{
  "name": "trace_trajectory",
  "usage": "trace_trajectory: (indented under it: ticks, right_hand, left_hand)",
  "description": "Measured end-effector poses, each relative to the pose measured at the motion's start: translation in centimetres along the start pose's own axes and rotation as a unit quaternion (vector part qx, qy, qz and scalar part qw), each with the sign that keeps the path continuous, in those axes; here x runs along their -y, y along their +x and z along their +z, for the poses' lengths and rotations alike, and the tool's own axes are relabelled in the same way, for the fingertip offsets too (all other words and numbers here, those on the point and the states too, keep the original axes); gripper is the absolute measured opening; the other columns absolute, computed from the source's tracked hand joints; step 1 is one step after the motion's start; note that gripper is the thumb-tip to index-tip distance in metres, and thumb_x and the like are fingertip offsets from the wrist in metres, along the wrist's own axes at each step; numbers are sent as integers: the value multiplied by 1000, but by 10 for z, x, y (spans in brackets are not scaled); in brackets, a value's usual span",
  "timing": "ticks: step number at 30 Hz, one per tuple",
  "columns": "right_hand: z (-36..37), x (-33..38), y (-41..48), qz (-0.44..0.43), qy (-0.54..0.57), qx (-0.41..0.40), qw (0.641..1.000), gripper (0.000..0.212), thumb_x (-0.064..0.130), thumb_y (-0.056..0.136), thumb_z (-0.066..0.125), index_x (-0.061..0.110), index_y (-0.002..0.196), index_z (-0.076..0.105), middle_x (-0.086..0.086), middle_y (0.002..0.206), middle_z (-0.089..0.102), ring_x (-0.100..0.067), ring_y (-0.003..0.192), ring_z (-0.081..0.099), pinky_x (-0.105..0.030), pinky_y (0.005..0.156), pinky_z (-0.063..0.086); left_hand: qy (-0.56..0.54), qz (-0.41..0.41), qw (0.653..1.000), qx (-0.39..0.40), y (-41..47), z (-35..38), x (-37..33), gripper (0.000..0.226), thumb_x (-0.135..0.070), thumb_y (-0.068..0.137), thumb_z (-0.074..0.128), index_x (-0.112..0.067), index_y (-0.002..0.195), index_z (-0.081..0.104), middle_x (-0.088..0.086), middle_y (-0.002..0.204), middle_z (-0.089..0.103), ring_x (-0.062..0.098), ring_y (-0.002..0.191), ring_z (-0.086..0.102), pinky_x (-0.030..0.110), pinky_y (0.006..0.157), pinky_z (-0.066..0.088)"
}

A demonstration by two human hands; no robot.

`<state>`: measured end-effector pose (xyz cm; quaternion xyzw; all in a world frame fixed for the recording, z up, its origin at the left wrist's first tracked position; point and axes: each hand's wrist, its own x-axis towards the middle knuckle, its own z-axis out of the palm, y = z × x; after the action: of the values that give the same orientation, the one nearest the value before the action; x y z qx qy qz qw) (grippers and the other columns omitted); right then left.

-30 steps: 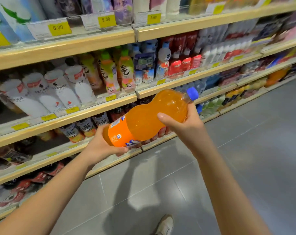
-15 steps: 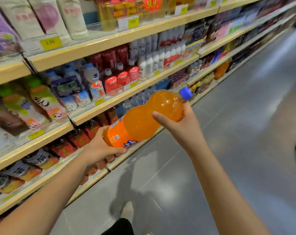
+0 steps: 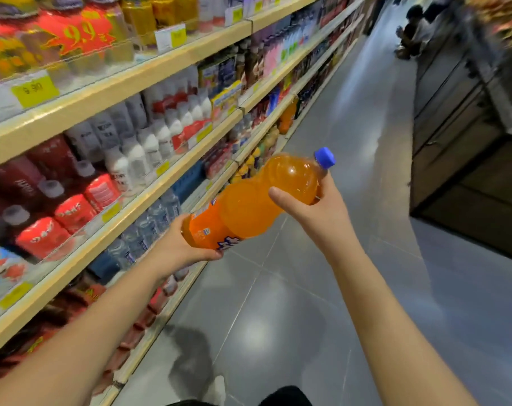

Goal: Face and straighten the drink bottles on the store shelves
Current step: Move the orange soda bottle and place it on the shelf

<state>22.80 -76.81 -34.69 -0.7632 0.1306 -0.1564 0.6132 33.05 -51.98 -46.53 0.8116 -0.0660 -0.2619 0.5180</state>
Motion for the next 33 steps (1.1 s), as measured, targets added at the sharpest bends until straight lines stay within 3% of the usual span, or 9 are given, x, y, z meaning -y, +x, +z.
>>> trace_trajectory:
  ticks: [5,9,12,14,17,22,25,29,33]
  right_hand:
    - [-40,-5,61,13,1,-31,999,61,54,71,87,54,121,51,39,109,66,12,100,66,-6,67,52]
    - [-78,-18,115,11,-3,-47,999,61,58,68,86,56,119,51,41,106,65,13,99,66,-5,67,51]
    - [-113,-33,159,8,4,-45,999,60,57,68,86,56,117,51,43,105,64,15,99,64,-3,65,50]
    - [-136,-40,189,7,5,-41,999,59,56,69,86,56,116,51,44,104,64,16,98,64,-2,65,49]
    - [-171,-52,233,4,4,-29,1000,58,51,70,87,55,115,51,45,99,65,17,94,65,-1,64,48]
    - [-228,-67,301,7,6,-27,1000,67,52,69,88,48,125,51,36,102,68,16,95,65,-3,64,49]
    - [-256,-74,337,14,8,-32,999,65,56,65,86,53,119,49,42,99,65,17,93,64,-3,62,49]
    - [-286,-86,388,23,10,-36,999,62,51,69,86,52,119,49,44,98,64,18,93,64,-3,61,49]
    - [-308,-101,445,29,0,-54,998,62,51,68,86,50,119,49,40,96,66,21,91,62,-2,59,47]
  left_hand:
    - [-5,7,1000,26,70,28,-47,132,-46,34,99,-38,143,25,-5,123,51,22,104,64,46,89,57]
    - [-11,24,999,36,130,60,-81,124,-36,42,99,-32,144,28,-4,125,51,21,108,61,46,91,57]
    - [-11,33,999,38,176,88,-104,120,-38,43,100,-33,142,32,-9,122,52,13,104,62,25,76,57]
    - [-23,33,998,39,203,108,-119,111,-44,37,100,-48,129,39,-12,118,55,10,101,63,17,69,54]
    - [-35,24,999,15,243,138,-140,100,-50,30,100,-63,109,41,-14,114,58,11,97,66,25,71,57]
    - [-37,11,999,27,305,184,-181,126,-45,35,102,-42,138,30,-11,123,54,13,103,64,26,71,58]
    - [-42,17,998,33,341,205,-207,121,-39,38,102,-42,137,32,-6,125,55,16,105,65,30,76,60]
    - [-44,26,998,42,393,232,-237,114,-33,43,101,-39,136,35,-8,122,55,15,102,64,21,61,57]
    - [-49,35,996,71,459,249,-262,116,-36,41,101,-37,136,35,-8,123,55,16,107,63,32,78,60]
